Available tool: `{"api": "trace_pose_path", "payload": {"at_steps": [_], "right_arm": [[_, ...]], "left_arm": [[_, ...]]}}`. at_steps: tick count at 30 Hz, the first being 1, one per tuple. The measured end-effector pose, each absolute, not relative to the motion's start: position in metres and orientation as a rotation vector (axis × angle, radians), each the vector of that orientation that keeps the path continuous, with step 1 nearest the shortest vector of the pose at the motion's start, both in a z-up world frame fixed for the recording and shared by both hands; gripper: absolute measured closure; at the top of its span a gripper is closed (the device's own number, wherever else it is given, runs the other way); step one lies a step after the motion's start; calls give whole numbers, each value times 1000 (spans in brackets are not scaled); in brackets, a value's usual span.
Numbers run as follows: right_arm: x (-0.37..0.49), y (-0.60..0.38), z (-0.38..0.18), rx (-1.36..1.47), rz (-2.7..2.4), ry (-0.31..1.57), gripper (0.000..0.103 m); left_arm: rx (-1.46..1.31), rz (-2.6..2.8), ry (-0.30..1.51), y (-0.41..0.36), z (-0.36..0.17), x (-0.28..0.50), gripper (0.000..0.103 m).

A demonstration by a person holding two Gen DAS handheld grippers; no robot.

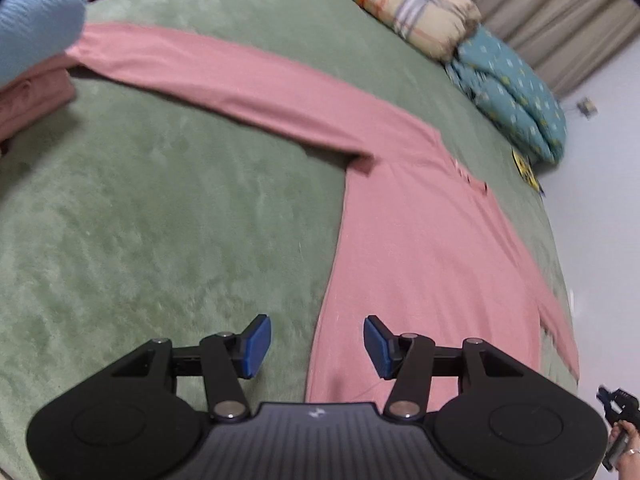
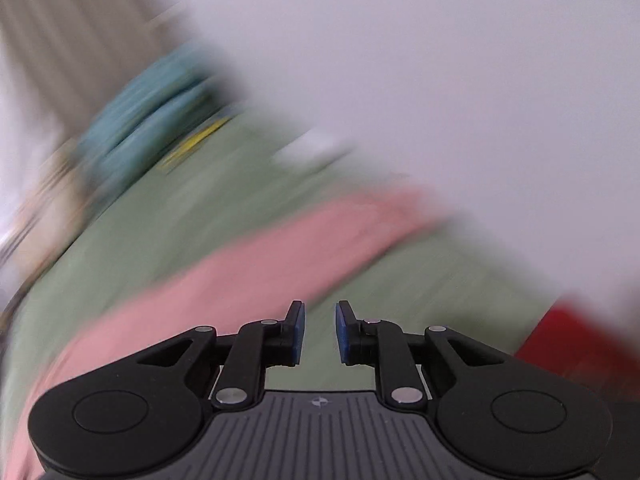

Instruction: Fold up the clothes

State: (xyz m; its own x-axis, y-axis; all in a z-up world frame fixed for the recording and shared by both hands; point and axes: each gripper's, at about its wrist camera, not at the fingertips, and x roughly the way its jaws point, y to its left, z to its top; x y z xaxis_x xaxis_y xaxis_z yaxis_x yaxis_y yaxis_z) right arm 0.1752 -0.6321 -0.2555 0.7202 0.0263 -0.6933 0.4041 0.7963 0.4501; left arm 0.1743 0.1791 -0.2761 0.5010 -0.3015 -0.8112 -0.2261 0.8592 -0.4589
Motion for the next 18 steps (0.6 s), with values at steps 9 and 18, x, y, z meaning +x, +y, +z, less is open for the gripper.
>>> {"api": "trace_pose_path", "payload": {"at_steps": [9,18], "right_arm": [[82,-465,-351,948,117,1060,68],[91,-449,-366,1111,101,995,91]], "left_arm": [[-608,-153,1111,185,-301,151,53],[-743,-223,1123,193,-314,133,52]]}}
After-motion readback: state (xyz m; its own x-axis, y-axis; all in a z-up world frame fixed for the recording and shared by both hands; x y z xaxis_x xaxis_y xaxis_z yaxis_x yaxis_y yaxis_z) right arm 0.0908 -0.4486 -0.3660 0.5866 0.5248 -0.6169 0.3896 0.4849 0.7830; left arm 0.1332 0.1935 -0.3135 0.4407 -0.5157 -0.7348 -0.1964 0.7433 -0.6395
